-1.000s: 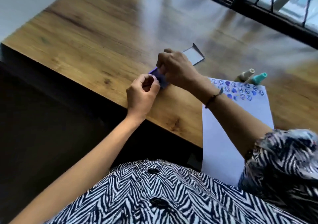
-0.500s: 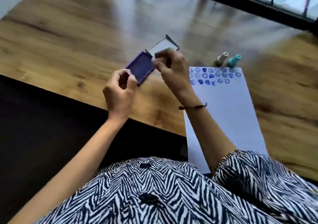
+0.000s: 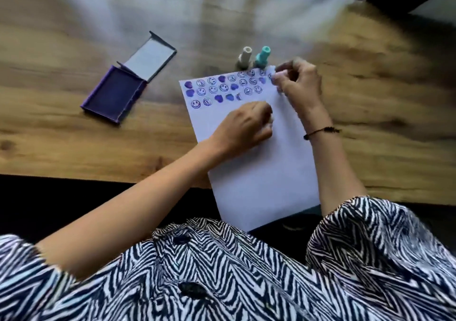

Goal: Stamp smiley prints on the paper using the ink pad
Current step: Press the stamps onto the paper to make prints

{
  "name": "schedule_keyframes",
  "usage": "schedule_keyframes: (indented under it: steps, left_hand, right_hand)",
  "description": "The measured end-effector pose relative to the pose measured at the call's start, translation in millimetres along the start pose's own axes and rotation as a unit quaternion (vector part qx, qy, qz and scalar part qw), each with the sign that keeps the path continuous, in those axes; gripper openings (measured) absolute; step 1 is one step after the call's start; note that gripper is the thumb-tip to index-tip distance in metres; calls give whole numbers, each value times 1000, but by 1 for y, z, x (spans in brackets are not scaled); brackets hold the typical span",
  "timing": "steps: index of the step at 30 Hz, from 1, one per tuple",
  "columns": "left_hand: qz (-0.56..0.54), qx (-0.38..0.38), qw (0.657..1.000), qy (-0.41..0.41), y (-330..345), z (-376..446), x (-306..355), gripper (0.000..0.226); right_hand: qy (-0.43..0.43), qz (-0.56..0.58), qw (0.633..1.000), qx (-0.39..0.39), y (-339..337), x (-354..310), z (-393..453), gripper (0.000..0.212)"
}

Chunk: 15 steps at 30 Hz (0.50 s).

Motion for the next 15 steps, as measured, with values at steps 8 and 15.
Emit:
schedule_keyframes:
  steps: [8,15]
  left_hand:
    - [0,14,1000,-11,1,-2,-6,24]
    - [1,15,1000,-6,0,-1,-6,24]
  right_hand:
    - [-95,-165,982,-10,12,-21,-2,19]
    - [-110,-250,962,-4,21,-26,-2,18]
Point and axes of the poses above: each hand's wrist, its own z-axis towards the middle knuckle, its own y-axis out of the palm, x = y × z, the point moved 10 cm from there along z, towards the middle knuckle, and after that the axes turned 8 degrees about y, right-handed, at the moved point
